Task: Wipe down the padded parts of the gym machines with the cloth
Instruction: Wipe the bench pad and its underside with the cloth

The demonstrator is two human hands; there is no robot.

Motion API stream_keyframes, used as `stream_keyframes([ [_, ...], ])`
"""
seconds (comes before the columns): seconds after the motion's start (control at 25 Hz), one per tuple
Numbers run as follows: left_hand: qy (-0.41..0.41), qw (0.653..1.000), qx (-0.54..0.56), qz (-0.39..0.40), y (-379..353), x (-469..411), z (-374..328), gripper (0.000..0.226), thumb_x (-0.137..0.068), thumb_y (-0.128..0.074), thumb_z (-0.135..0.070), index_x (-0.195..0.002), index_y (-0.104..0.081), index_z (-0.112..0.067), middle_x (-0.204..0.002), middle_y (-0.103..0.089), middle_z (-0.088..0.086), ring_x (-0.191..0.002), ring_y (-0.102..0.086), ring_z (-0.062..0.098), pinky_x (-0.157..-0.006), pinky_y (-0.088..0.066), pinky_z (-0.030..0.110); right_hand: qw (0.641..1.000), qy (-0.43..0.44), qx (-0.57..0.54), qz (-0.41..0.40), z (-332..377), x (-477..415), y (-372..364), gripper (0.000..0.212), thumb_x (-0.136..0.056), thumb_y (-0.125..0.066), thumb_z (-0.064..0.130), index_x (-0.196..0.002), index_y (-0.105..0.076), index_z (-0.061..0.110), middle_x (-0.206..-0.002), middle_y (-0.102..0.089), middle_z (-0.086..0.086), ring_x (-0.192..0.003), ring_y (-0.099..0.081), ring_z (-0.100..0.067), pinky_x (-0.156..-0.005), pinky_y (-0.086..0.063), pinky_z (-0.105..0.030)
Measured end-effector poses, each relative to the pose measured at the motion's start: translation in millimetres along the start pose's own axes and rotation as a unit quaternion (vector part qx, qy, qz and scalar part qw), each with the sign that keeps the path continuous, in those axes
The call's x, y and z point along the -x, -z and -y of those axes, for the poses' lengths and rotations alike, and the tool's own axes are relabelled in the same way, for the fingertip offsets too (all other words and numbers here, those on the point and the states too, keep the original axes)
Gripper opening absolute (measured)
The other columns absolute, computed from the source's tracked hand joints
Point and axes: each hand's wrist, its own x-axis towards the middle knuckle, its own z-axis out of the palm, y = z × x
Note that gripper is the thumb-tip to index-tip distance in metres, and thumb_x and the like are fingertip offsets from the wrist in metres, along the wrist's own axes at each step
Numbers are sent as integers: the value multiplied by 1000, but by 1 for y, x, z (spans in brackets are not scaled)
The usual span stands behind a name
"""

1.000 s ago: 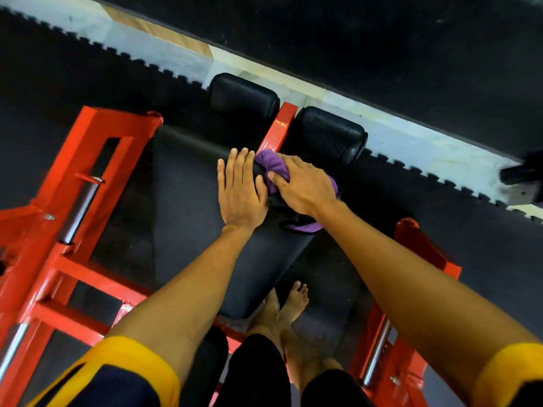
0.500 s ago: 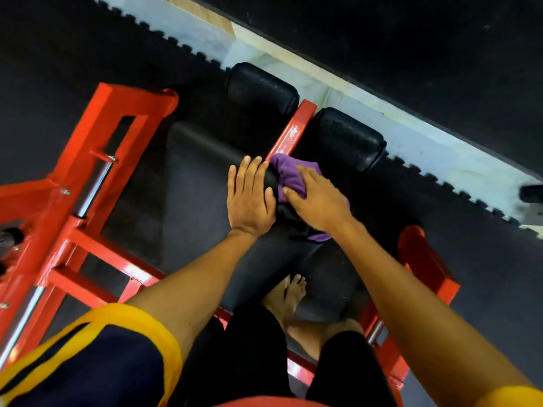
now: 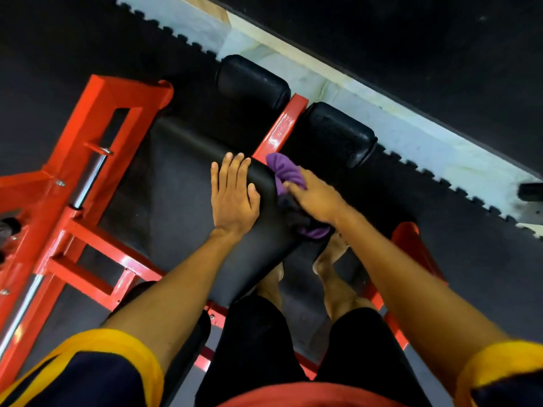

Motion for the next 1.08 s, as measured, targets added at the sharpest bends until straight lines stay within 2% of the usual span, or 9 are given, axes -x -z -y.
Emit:
stream_keyframes([
  [0.08,15,1000,-13,23,2,-4,-12,52,-92,-42,-18,-140,-53,-1,-149,-51,14,-149,-33,30,-127,-8,49,985,68,120,-103,-14,41,-20,66,-98,-53,49,-157,-37,25,-161,-40,-7,-146,-38,-30,-120,-29,-42],
  [0.16,0,998,-16,59,0,-12,-26,46,-91,-42,-19,-130,-60,-1,-136,-60,12,-142,-42,29,-127,-9,49,975,111,114,-155,-22,59,-32,71,-95,-48,56,-158,-36,26,-162,-39,-5,-149,-34,-29,-123,-27,-43],
  [0.32,-12,989,-98,113,-3,-29,-42,45,-96,-35,-26,-115,-68,-3,-118,-68,10,-128,-53,28,-124,-20,51,997,-12,-33,-67,-19,6,-9,67,-87,-53,65,-145,-51,32,-143,-59,0,-127,-57,-26,-104,-45,-39],
  [0.44,-23,973,-141,179,-2,-38,-45,53,-96,-29,-31,-119,-69,-6,-121,-69,9,-126,-54,29,-122,-23,48,982,-76,-174,-12,-30,-22,3,68,-75,-56,70,-136,-59,40,-131,-68,3,-119,-62,-23,-107,-46,-47],
  [0.6,-51,959,-158,229,-5,-54,-47,56,-93,-27,-35,-106,-75,-7,-112,-72,14,-113,-60,34,-113,-34,48,975,-101,-158,-122,-21,19,-11,47,-90,-56,57,-127,-62,29,-126,-66,-1,-116,-62,-27,-100,-49,-44],
  [0.72,-55,953,-165,248,-5,-55,-46,59,-92,-25,-37,-105,-75,-8,-113,-72,14,-114,-60,34,-113,-33,47,973,-41,-123,-191,-24,58,-41,58,-95,-60,48,-140,-54,13,-141,-55,-9,-134,-47,-29,-113,-40,-47],
  [0.8,-53,951,-167,256,-4,-57,-47,58,-92,-25,-36,-104,-75,-9,-112,-72,13,-113,-60,33,-113,-33,47,982,-43,-104,-150,-31,32,-27,46,-97,-59,42,-133,-58,13,-135,-59,-11,-127,-52,-32,-108,-42,-46],
  [0.96,-53,946,-180,264,-6,-59,-44,55,-94,-27,-36,-105,-75,-13,-113,-73,9,-113,-60,30,-114,-32,46,979,-91,-171,65,-27,-36,12,39,-96,-54,40,-126,-68,19,-126,-68,-12,-115,-63,-30,-102,-48,-45],
  [1.08,-49,946,-180,266,-7,-58,-45,52,-94,-29,-36,-104,-75,-13,-113,-73,8,-114,-60,29,-114,-32,47,961,-105,-220,128,-32,-57,21,35,-105,-50,30,-131,-67,13,-125,-66,-7,-117,-60,-24,-96,-46,-30],
])
